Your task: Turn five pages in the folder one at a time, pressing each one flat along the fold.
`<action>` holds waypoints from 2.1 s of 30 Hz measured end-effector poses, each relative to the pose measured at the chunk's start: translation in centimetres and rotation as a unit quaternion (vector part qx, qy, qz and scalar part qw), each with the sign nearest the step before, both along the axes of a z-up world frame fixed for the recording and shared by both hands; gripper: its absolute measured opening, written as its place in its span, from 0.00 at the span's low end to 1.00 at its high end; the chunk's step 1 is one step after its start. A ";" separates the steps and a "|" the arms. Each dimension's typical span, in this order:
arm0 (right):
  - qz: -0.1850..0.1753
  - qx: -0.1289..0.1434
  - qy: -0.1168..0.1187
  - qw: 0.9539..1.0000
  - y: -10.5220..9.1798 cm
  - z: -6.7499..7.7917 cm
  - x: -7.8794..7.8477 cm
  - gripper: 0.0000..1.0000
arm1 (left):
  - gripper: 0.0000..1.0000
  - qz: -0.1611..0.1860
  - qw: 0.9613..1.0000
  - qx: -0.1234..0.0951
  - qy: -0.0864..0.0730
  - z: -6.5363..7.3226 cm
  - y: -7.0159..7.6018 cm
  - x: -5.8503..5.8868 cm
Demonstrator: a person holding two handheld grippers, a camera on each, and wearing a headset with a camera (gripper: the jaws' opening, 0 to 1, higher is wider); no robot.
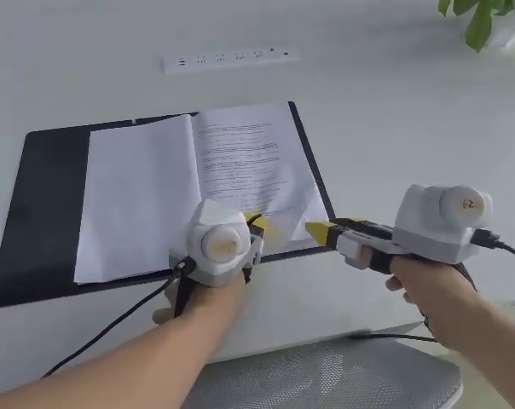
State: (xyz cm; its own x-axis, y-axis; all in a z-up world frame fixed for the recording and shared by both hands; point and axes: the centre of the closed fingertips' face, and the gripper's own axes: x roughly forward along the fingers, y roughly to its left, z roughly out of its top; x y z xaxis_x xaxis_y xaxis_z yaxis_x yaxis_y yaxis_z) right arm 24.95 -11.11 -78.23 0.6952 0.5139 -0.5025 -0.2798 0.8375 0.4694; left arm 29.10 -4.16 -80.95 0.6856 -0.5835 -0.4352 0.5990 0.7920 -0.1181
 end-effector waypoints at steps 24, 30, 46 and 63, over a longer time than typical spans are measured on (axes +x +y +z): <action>-0.015 0.003 0.022 1.000 -0.7 -1.3 -0.1 0.12 | 0.00 -0.007 1.000 0.001 -0.005 0.0 0.1 0.1; -0.061 0.061 0.042 0.995 -1.3 -1.0 0.1 0.01 | 0.00 -0.008 1.000 0.001 -0.005 0.0 0.1 0.1; -0.071 0.096 0.041 0.992 -0.5 0.2 -0.3 0.00 | 0.00 -0.008 1.000 -0.005 0.007 0.2 0.0 0.0; -0.036 0.131 -0.009 0.991 3.0 5.3 0.1 0.00 | 0.16 -0.042 0.999 -0.007 0.023 3.5 3.1 -1.7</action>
